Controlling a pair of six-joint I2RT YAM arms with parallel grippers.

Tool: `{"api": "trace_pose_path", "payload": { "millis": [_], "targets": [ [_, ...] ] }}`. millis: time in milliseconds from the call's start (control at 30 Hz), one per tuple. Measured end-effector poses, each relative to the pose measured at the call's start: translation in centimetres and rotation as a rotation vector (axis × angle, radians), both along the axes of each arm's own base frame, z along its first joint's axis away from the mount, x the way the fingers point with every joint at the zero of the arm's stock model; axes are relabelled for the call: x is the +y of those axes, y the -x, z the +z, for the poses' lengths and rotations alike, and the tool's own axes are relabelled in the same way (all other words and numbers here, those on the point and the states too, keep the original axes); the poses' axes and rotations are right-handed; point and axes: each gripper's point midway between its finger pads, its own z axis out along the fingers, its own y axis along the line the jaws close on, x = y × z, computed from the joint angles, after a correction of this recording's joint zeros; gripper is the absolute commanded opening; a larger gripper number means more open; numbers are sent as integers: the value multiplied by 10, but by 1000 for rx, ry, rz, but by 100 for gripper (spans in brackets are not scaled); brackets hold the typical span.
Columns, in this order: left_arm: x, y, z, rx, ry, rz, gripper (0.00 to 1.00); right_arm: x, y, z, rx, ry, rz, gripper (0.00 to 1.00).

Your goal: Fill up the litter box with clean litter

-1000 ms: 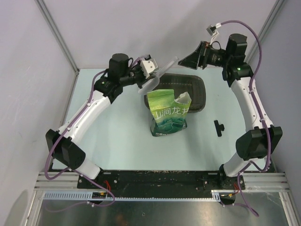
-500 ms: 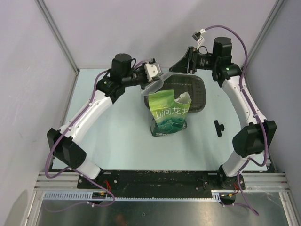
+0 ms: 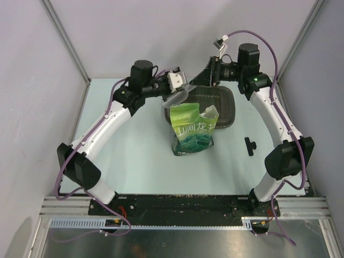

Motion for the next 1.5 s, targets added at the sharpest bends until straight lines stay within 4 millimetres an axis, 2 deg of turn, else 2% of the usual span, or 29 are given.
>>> {"api": "trace_pose_path", "payload": {
  "millis": [233, 733, 1000, 1067, 1100, 1133, 1167, 1200, 1233, 1333, 1433, 1500],
  "targets": [
    [-3, -8, 0, -1, -2, 10, 0, -1, -4, -3, -18, 12, -15, 44],
    [-3, -13, -8, 17, -10, 26, 0, -8, -9, -10, -13, 19, -53, 40],
    [-4, -13, -9, 18, -8, 19, 0, -8, -7, -9, -15, 10, -46, 24],
    [-4, -13, -8, 17, -8, 19, 0, -7, -8, -9, -20, 9, -47, 16],
    [-5, -13, -8, 16, -7, 19, 3, -7, -8, -9, -20, 8, -47, 12],
    [-5, -13, -8, 16, -7, 19, 15, -7, -8, -9, -23, 8, -47, 3],
    [-5, -13, -8, 16, -7, 19, 22, -7, -8, -8, -25, 7, -47, 0],
    [-5, -13, -8, 14, -6, 19, 31, -7, -8, -8, -28, 6, -47, 0],
    [-5, -14, -7, 11, -6, 19, 47, -7, -9, -8, -29, 6, -47, 0],
    [-4, -14, -8, 10, -10, 26, 69, -8, -12, -6, -39, 10, -68, 0],
    [-1, -17, -9, 23, -11, 60, 79, -15, -20, -1, -53, 19, -106, 0],
    [4, -20, -8, 31, -4, 84, 82, -28, -28, 4, -59, 37, -154, 0]
  ]
}}
